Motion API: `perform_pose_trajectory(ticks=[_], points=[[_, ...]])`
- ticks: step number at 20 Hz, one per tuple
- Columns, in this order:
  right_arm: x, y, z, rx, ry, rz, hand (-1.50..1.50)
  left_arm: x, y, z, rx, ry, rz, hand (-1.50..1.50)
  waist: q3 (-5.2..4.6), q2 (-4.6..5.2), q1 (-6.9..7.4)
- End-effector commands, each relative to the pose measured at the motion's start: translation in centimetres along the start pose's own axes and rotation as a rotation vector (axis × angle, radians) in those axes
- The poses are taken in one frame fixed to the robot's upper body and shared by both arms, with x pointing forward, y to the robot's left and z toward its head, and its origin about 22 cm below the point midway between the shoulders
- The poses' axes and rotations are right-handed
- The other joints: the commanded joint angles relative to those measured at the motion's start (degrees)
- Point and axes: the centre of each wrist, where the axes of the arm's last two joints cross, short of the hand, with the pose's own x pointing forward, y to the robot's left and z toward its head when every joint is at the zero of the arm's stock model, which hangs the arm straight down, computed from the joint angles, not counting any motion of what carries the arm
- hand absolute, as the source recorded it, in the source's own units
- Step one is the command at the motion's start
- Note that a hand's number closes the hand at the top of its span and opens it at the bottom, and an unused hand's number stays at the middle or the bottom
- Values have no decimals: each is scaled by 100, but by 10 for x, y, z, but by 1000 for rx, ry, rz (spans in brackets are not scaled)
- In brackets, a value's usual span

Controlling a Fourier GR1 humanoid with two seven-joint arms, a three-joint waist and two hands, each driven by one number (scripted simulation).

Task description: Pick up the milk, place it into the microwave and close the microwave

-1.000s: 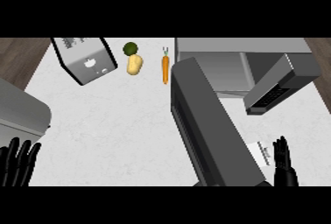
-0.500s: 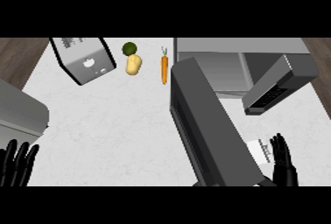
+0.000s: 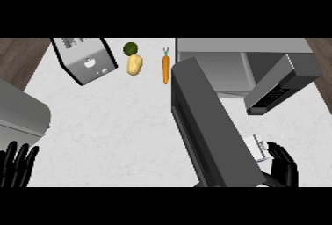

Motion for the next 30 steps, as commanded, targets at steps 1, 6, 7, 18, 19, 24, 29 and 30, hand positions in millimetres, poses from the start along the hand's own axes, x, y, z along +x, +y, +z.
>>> perform_pose_trajectory(ticks=[1, 6, 7, 18, 19, 24, 29, 30], points=[[-2, 20, -2, 45, -55, -116, 150, 21, 4, 0, -7, 7, -7, -150, 54, 2, 15], [28, 12, -77, 390, 3, -183, 150, 5, 12, 4, -26, 3, 0, -150, 65, 28, 214], [35, 27, -96, 469, 6, -186, 150, 1, 3, -1, -27, 10, 16, -150, 68, 45, 233], [55, 58, -131, 775, 28, -267, 150, 3, 9, 16, 14, -11, -6, -150, 55, 9, 84], [73, 47, -147, 811, 13, -235, 150, 9, 5, 11, 10, 2, 3, -150, 51, -9, 13], [82, 58, -119, 812, 28, -231, 150, 11, 22, 20, 19, 17, 4, -150, 43, -32, -67], [105, 78, -98, 759, 55, -252, 150, 0, 26, 26, 16, 24, 33, -150, 44, -24, -63], [112, 89, -99, 744, 47, -253, 150, -2, 19, 28, 29, 9, 15, -150, 45, -17, -40]])
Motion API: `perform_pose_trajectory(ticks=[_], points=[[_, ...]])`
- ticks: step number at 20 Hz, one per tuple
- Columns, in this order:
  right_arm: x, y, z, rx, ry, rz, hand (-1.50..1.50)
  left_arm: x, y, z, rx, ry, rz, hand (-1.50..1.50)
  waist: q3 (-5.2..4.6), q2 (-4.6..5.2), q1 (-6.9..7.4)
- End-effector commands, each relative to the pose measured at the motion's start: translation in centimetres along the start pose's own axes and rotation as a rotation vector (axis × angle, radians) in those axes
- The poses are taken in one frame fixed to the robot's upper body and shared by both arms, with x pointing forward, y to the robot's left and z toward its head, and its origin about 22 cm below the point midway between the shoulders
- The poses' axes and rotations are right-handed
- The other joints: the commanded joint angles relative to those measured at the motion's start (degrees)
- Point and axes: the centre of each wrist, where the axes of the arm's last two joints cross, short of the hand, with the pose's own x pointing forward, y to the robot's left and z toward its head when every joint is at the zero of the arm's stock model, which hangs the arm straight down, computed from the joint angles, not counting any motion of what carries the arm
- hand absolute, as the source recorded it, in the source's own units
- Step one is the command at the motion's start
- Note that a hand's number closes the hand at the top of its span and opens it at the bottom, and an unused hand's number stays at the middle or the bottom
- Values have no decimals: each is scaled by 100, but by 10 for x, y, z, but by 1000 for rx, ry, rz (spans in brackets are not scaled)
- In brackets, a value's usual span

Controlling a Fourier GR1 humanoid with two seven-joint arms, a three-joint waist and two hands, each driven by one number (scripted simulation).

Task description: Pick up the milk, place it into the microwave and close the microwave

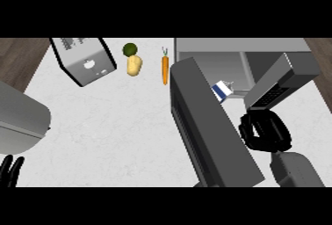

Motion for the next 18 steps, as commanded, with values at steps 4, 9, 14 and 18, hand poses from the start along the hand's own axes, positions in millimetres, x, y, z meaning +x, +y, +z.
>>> perform_pose_trajectory(ticks=[4, 9, 14, 18], points=[[38, 35, -26, -6, 4, -40, 150, 11, 8, 6, 0, 5, -10, -150, 2, 11, 32], [49, 63, -58, -14, -56, 4, 150, 5, 33, 3, 29, 2, -19, -150, 3, 21, 52], [39, 68, -78, -78, -62, 102, 150, 8, 29, 13, 33, 9, -23, -150, 5, 27, 87], [24, 79, -106, -154, -22, 203, 150, 18, 32, 16, 16, 8, -31, -150, 7, 39, 150]])
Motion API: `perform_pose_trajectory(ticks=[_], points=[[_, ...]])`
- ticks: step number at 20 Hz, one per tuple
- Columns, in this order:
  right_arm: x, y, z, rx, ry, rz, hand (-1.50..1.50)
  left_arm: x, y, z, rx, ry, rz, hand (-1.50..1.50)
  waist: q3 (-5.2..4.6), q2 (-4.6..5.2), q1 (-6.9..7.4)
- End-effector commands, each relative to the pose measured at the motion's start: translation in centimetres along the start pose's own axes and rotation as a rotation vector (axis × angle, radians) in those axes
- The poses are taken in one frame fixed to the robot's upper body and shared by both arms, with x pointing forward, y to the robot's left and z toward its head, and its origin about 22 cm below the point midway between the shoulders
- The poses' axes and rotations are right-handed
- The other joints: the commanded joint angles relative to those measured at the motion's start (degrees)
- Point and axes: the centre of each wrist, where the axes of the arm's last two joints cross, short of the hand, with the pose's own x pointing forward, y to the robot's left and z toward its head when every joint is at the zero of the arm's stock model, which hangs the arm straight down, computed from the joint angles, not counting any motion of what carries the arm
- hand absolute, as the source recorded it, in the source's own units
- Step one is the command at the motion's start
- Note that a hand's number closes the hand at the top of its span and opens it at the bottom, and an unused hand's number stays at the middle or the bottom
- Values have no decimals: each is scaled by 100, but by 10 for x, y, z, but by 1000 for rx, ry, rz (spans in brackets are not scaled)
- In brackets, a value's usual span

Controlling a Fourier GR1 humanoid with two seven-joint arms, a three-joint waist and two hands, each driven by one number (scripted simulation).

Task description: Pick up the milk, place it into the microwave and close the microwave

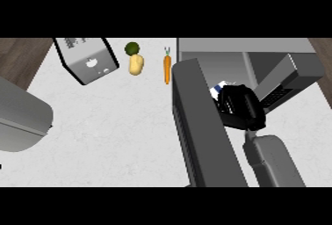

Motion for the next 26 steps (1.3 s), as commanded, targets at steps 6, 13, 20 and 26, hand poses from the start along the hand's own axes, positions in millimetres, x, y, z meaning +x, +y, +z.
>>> perform_pose_trajectory(ticks=[6, 13, 20, 26], points=[[-31, 2, -54, -136, 83, 121, 150, -13, 23, -11, -38, 18, 15, -150, 1, 62, 140], [-71, -1, -46, -140, 79, 113, 150, -17, 12, -19, -35, 18, 6, -150, 6, 89, 180], [-56, -17, -66, -137, -14, 212, 150, -19, 1, -15, -64, 14, 40, -150, 11, 132, 317], [-50, -14, -77, -137, -74, 313, 150, -17, 29, -31, -57, 7, 14, -150, 9, 170, 353]])
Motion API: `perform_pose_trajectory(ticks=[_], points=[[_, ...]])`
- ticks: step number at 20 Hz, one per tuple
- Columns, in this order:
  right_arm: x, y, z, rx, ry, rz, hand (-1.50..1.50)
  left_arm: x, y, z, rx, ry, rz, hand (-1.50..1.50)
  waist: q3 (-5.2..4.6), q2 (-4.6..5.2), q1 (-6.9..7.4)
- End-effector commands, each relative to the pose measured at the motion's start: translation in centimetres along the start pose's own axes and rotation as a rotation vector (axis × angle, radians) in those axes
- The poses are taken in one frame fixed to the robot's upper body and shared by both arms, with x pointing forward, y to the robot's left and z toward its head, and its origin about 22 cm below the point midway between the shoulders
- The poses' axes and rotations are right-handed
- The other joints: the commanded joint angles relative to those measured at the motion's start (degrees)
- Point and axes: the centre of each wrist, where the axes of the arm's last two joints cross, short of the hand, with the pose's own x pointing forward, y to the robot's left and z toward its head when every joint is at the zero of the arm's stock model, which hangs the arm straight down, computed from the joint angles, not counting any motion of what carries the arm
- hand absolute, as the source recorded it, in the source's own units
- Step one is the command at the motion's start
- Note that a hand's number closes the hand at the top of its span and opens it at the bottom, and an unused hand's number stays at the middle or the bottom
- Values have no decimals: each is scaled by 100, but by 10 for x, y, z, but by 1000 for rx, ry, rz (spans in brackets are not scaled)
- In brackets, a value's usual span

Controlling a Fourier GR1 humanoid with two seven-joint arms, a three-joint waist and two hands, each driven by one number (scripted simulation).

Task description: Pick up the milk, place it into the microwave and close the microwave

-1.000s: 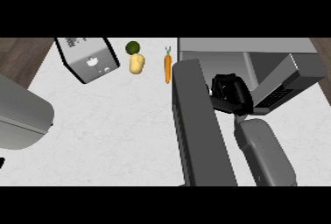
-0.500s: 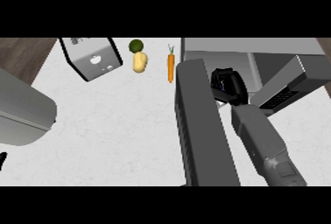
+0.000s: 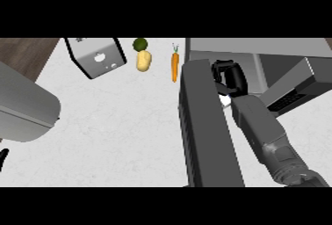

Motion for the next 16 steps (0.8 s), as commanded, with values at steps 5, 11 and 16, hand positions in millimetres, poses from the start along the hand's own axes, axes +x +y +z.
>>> perform_pose_trajectory(ticks=[5, 11, 16], points=[[12, 10, -18, -3, -91, 223, 150, -11, 9, -17, -7, -6, 7, -150, -5, 47, 48], [17, 12, -25, -42, -164, 470, 150, -13, 6, -13, -17, -1, 14, -150, -3, 100, 180], [29, 19, -38, -174, -128, 539, 150, -8, 12, -17, -40, -21, 4, -150, 0, 138, 316]])
